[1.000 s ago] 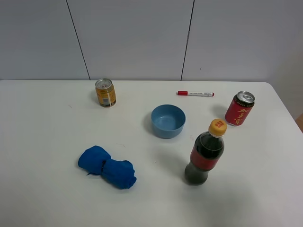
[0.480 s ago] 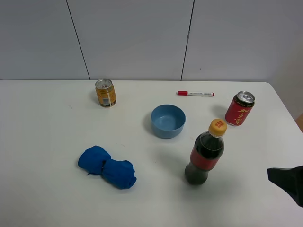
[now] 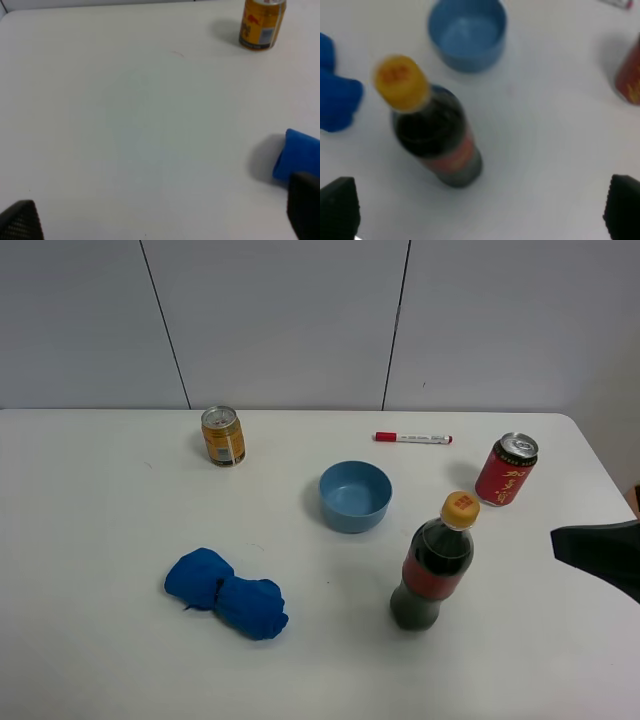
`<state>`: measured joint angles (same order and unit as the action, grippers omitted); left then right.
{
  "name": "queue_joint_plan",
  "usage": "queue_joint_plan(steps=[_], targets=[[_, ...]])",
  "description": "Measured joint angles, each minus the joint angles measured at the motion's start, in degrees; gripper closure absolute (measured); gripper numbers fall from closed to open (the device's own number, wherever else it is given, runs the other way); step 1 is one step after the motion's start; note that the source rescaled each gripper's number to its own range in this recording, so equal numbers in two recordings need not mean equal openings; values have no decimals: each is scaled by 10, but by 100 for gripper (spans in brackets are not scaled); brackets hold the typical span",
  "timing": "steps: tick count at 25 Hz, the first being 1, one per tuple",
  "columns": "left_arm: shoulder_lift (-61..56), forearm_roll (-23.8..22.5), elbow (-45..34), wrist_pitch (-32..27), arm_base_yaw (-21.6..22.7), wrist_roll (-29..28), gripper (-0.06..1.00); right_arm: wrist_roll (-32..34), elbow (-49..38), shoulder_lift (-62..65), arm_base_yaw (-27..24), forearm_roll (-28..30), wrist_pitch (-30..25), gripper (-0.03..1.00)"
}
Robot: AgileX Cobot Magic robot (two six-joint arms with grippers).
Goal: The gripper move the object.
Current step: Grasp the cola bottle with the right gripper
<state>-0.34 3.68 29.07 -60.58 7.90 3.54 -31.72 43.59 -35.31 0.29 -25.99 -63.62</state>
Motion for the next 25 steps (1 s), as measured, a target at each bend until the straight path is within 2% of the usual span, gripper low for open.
queue_joint_plan(steps=[7, 13, 19, 25], targets=[[0, 0, 0, 0, 0, 0, -6, -19, 57, -152, 23, -56, -40, -3], [0, 0, 0, 0, 0, 0, -6, -60, 105, -242, 28, -69, -39, -3], [0, 0, 0, 0, 0, 0, -6, -74, 156, -283, 65, -68, -56, -3], [0, 0, 0, 0, 0, 0, -6, -82, 171, -309, 74, -52, -56, 13]])
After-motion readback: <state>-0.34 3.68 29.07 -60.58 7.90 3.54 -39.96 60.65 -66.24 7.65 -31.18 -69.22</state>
